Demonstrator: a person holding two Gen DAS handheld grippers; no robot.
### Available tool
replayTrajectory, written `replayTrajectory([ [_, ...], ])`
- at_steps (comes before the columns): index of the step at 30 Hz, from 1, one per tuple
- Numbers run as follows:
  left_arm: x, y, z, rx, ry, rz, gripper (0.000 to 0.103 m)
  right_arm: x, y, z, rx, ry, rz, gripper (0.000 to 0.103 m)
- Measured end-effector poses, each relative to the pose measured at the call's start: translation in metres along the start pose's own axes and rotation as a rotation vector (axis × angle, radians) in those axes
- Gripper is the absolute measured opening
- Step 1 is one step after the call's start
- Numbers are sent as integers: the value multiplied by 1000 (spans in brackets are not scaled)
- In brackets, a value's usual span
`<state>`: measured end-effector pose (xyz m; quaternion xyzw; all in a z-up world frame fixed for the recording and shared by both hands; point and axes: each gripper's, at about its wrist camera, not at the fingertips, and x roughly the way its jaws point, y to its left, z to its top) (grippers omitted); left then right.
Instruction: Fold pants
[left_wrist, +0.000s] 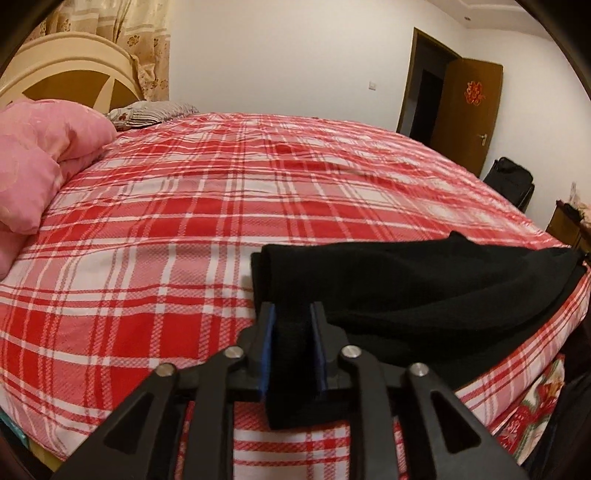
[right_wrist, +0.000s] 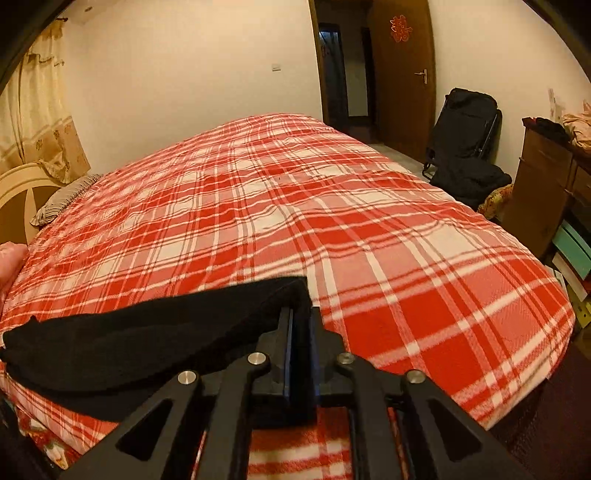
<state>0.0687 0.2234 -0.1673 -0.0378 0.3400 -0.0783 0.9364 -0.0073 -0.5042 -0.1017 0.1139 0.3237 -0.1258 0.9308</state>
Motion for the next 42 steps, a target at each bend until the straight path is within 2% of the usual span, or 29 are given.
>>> replayTrajectory([
  [2,-6,3,-5,11,6,8,29,-6,-3,0,16,-6,-15,33],
  [4,-13,8,-10,32,12,41,44,-15,-6,-1,24,-14,-31,43],
  [5,-16,11,-12,36,11,55,56,-18,-6,0,24,-17,-43,43],
  [8,-24,28,-19,19,17,98,59,-34,-2,1,17,-52,-106,43],
  [10,-26,42,-19,-21,24,120,55,-49,8,5,13,-89,-125,43],
  [13,-27,50,-13,-77,17,97,52,-63,28,12,-6,-127,-83,43],
  [16,-19,42,0,-101,19,26,49,-61,73,20,-98,-125,-24,43],
  [19,-5,31,12,-122,47,-54,49,-44,129,21,-228,-99,34,43],
  [21,8,20,20,-119,74,-79,49,-29,174,16,-334,-79,84,43],
  [25,29,10,29,-89,126,-42,49,-2,256,-6,-508,-33,208,43],
  [28,35,12,31,-110,146,-34,48,16,298,-23,-586,5,272,43],
  [29,35,12,32,-110,145,-44,39,21,310,-29,-605,17,294,43],
  [30,35,11,32,-104,146,-42,24,27,326,-37,-629,34,322,43],
  [31,34,9,33,-88,149,-27,13,30,334,-41,-643,39,331,43],
  [32,33,8,34,-82,147,-30,9,33,345,-48,-670,43,336,43],
  [35,24,2,40,-43,122,-10,8,41,380,-70,-762,67,376,43],
  [37,25,3,47,-52,115,-2,8,44,398,-84,-810,88,414,43],
  [39,32,4,50,-65,134,7,8,48,411,-100,-857,107,434,43],
  [42,50,11,48,-99,185,18,9,62,424,-122,-918,137,416,43],
])
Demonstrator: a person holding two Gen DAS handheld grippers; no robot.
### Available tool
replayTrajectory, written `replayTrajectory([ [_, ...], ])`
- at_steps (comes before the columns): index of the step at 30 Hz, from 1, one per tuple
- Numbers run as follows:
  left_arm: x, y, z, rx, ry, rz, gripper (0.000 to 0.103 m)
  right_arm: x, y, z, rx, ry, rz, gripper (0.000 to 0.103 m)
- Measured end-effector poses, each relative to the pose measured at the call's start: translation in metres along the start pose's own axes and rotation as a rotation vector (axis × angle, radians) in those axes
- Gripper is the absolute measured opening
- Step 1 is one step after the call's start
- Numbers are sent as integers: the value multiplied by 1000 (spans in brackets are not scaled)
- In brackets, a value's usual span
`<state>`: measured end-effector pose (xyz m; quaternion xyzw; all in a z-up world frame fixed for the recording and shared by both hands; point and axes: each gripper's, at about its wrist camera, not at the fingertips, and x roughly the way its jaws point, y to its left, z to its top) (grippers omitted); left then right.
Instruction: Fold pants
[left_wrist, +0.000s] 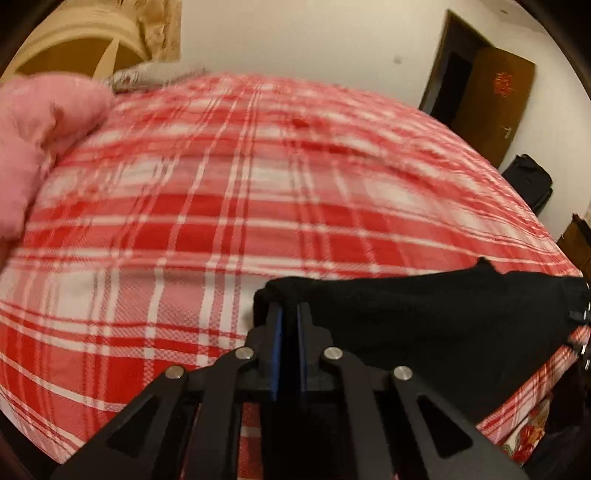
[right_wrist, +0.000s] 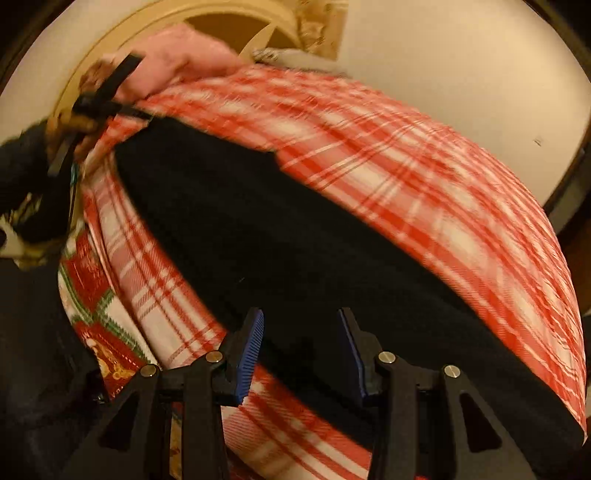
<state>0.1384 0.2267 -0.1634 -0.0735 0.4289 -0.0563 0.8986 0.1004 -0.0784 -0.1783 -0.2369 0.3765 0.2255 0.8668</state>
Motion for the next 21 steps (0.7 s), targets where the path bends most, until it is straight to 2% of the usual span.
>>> replayTrajectory([
  [4,3,8,1,-43,-14,-31,9,15,13,-7,-82,22,-75,43],
  [7,2,7,-1,-39,-20,-31,10,14,11,-8,-83,6,-78,40],
  [8,2,8,-1,-47,-20,-37,10,12,9,-7,-71,5,-70,27],
  [10,3,10,0,-58,-20,-45,10,8,9,-3,-63,-7,-68,8],
  [11,3,10,0,-59,-20,-45,10,4,9,-2,-63,-11,-58,4],
  [14,2,10,0,-61,-17,-47,10,-5,12,1,-65,-13,-36,3],
  [16,2,12,1,-66,-14,-53,10,-10,17,-2,-85,-6,-54,3],
  [21,2,12,-1,-61,-23,-58,10,15,15,-10,-75,46,-52,4],
])
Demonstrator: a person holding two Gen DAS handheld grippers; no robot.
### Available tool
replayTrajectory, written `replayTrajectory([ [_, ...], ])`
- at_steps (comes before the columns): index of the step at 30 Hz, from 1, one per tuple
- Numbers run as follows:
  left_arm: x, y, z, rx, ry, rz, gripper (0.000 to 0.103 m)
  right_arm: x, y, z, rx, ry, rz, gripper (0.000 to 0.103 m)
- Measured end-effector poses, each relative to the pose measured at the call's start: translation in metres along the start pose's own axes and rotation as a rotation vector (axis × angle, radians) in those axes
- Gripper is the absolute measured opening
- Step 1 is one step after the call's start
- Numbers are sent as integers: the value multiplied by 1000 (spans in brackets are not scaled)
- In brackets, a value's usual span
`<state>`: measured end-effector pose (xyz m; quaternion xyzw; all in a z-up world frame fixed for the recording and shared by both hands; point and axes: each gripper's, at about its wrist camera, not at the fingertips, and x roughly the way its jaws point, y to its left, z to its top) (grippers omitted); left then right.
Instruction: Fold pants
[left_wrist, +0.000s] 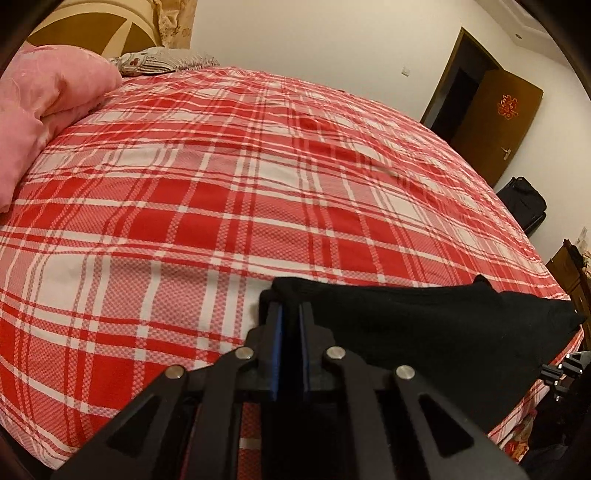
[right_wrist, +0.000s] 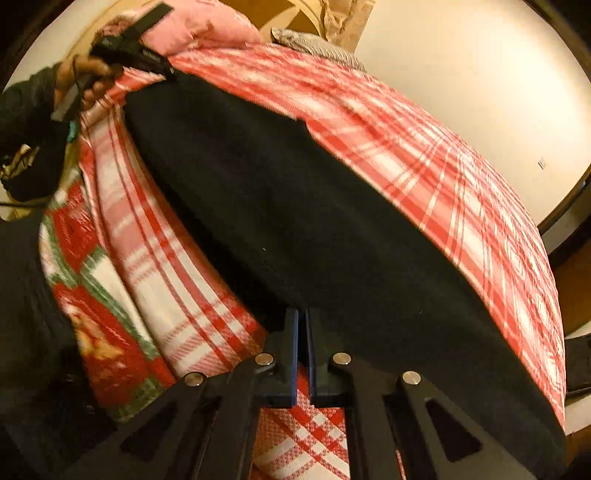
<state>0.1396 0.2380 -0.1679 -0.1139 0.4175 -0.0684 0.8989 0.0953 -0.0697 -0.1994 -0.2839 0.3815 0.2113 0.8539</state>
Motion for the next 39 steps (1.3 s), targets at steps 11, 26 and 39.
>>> replayTrajectory([
  [11,-42,-9,-5,56,-99,119,17,-21,-8,-7,34,-6,16,44],
  [26,-37,-217,-22,503,-47,-197,38,-96,-120,-79,394,-114,-226,44],
  [39,6,-396,-95,907,146,-446,38,-128,-189,-149,728,-171,-334,45],
])
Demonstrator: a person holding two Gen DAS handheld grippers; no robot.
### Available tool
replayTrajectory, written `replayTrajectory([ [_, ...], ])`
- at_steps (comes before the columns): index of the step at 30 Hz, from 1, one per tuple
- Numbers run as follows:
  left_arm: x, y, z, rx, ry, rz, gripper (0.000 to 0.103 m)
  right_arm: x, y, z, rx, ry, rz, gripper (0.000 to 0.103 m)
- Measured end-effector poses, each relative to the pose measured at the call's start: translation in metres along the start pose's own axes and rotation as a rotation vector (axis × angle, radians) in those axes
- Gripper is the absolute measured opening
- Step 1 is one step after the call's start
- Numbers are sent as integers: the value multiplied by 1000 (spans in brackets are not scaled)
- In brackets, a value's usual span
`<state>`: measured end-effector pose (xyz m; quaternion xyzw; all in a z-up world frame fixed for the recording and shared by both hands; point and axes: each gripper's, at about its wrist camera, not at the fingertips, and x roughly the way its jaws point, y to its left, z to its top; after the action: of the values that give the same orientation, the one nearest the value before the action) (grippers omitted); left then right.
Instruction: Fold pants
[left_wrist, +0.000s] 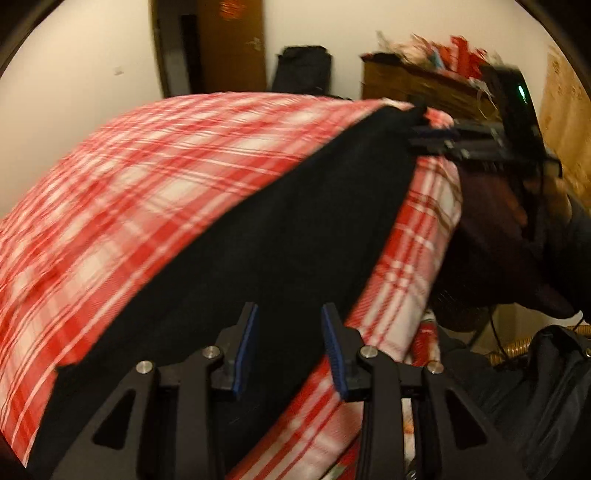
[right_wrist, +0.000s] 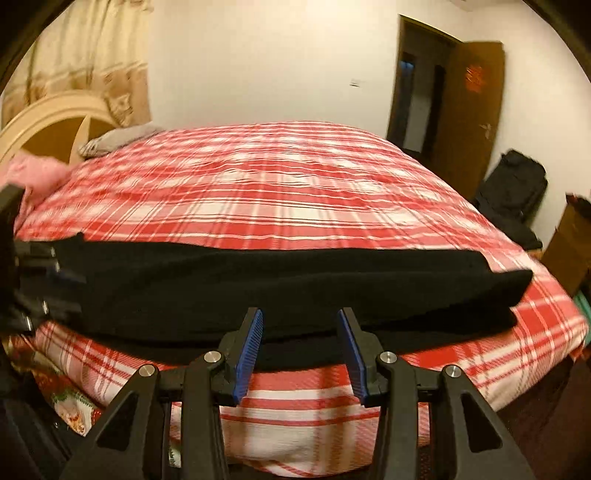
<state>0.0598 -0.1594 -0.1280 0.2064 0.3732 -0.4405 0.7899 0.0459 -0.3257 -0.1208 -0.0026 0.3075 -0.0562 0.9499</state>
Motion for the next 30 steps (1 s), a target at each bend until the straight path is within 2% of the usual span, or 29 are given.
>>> replayTrajectory([
  [8,33,-15,5,26,59,-30,38,-5,-33,-2,140,-6,-20,45],
  [14,38,-19,0,11,74,-21,26,-23,-65,-1,248,-32,-58,45],
  [18,34,-12,3,-40,74,-38,10,-40,-102,0,388,-65,-56,45],
  [22,35,-8,3,-63,80,-48,10,-42,-127,1,497,-71,-14,45],
  [26,39,-12,3,-42,84,-22,9,-30,-144,6,564,-38,8,45],
  [27,39,-12,4,-38,82,-18,7,-25,-148,8,577,-25,7,44],
  [29,38,-12,5,-36,77,-10,5,-12,-155,18,574,8,2,8],
  [30,37,-9,7,-41,68,-9,4,-7,-157,23,563,11,-2,7],
])
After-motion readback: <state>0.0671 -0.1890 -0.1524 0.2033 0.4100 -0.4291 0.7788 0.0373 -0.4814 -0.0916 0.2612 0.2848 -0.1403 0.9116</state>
